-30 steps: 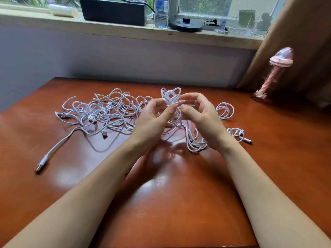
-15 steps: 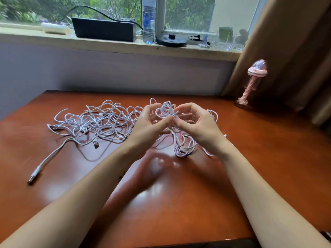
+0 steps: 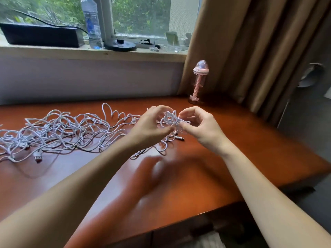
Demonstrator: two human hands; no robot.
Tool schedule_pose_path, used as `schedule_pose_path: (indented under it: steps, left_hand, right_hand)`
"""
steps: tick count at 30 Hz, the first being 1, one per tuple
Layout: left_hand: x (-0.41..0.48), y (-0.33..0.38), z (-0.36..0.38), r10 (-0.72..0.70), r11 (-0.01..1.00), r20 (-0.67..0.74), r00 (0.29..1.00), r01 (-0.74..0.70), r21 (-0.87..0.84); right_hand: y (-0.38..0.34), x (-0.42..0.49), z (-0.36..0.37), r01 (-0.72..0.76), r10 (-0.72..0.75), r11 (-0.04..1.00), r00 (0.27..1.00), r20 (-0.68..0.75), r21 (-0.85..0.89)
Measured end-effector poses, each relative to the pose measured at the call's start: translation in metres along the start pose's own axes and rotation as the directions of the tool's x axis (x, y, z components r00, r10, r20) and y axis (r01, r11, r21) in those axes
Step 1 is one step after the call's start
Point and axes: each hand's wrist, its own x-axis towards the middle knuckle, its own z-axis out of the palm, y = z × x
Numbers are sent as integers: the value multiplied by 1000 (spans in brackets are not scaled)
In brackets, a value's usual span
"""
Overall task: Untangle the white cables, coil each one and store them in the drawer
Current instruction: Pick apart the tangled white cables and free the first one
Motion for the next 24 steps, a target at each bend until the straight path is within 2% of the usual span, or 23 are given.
schedule_pose_path:
  steps: [6,17,24]
  left_hand:
    - [30,14,45,32,987,130,991,-52,154]
    - [72,16,117,79,924,197,977,-146,354]
    - [88,4,137,19,881,229,973,-125,456]
  right_hand:
    - [29,-10,-45,-59,54,996,996,-78,-62]
    - [81,-6,-97,-146,119,976,979,-165,-162]
    - [95,4,-104,-142,99,948,982,-161,-285]
